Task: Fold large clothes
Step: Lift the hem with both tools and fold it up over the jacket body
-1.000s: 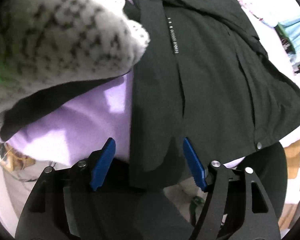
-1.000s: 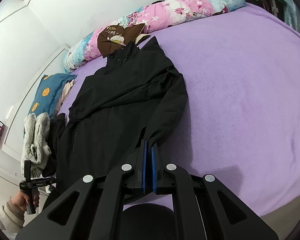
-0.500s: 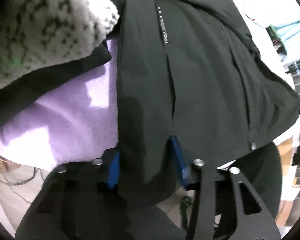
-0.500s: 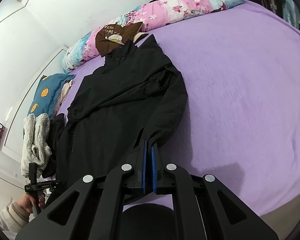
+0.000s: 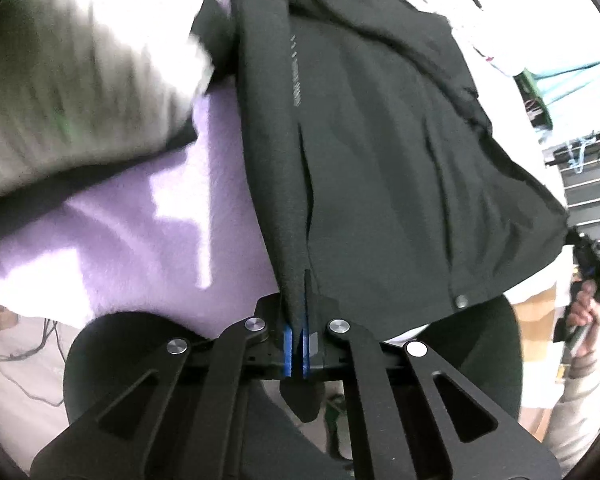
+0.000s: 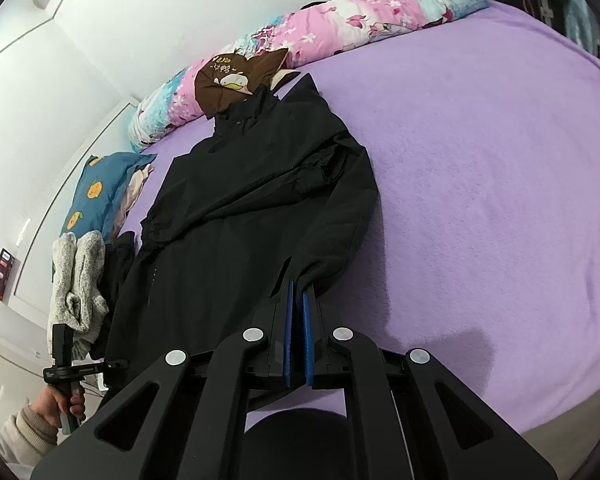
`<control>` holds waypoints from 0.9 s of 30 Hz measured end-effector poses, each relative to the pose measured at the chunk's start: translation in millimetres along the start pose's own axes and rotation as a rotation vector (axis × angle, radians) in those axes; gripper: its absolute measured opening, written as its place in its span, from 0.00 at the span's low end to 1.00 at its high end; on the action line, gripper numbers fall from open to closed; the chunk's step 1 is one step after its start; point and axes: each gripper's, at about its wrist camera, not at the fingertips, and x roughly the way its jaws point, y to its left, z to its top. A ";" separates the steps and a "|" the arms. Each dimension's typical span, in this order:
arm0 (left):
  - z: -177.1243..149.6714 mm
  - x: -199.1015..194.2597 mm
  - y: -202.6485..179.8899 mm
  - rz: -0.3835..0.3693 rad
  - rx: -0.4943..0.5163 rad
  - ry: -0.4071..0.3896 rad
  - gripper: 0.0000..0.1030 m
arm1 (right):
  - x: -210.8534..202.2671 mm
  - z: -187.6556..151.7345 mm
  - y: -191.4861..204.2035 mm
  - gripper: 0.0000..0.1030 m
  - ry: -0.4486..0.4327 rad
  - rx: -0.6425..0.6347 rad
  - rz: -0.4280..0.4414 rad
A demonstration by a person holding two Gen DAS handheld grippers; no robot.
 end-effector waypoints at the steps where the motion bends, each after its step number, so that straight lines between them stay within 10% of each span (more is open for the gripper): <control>1: 3.4 -5.9 -6.9 -0.009 0.010 -0.013 0.01 | -1.8 0.7 -0.6 0.04 -0.004 0.001 0.010; 19: 101.3 -118.9 -39.1 -0.293 -0.082 -0.193 0.01 | -27.3 76.6 5.6 0.04 -0.083 -0.008 0.083; 27: 186.8 -138.7 -39.2 -0.254 -0.091 -0.254 0.01 | -3.8 149.6 16.7 0.04 -0.118 -0.033 0.059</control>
